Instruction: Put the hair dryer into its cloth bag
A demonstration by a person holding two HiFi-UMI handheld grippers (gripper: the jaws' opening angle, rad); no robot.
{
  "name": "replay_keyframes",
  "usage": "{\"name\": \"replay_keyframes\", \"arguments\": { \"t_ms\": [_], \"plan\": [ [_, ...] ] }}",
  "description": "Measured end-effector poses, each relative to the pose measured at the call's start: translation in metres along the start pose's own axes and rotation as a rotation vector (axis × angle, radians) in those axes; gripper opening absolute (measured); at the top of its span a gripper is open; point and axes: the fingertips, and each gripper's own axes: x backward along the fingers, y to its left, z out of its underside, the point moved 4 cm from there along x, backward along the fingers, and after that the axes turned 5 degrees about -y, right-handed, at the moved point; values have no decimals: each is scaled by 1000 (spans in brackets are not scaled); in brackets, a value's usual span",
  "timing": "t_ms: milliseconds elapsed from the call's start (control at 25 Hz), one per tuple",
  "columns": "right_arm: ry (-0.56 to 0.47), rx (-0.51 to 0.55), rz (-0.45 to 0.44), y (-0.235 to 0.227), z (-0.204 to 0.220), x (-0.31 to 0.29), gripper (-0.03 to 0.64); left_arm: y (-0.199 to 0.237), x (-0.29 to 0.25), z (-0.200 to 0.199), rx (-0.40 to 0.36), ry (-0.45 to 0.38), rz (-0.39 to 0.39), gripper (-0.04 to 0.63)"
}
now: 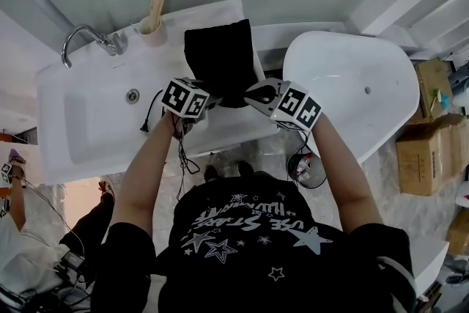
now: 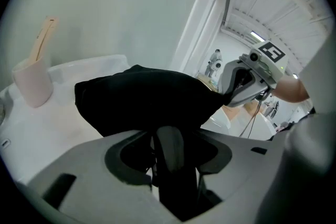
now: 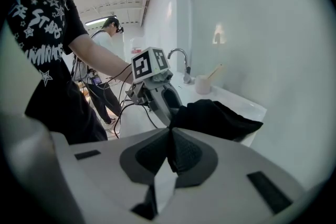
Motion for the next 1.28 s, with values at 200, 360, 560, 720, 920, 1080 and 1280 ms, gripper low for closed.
{"name": "replay_keyframes", "arguments": {
  "t_ms": [200,360,560,720,920,1080,1280],
  "plan": [
    [-6,-5,-6,3,0,-6,18,10,-3,-10,70,-49,-87,216],
    [2,-4,6,0,1,-7,18,21,-9,-11,139,-81,-170,216],
    [11,-20,18,-4,9,-8,18,29,-17,-8,130,-56,-224,218],
    [30,-43,50,-9,20,-7,18,29,-27,-7,118,-35,-256,218],
    [4,-86,113,-13,27,-5,18,29,-30,-6,127,-48,-253,219],
    [0,-107,171,-12,32,-4,20,27,-33,-3,116,-52,-250,221],
    [-6,-146,294,-16,35,-2,36,23,-28,-2,142,-102,-180,266]
  ]
}}
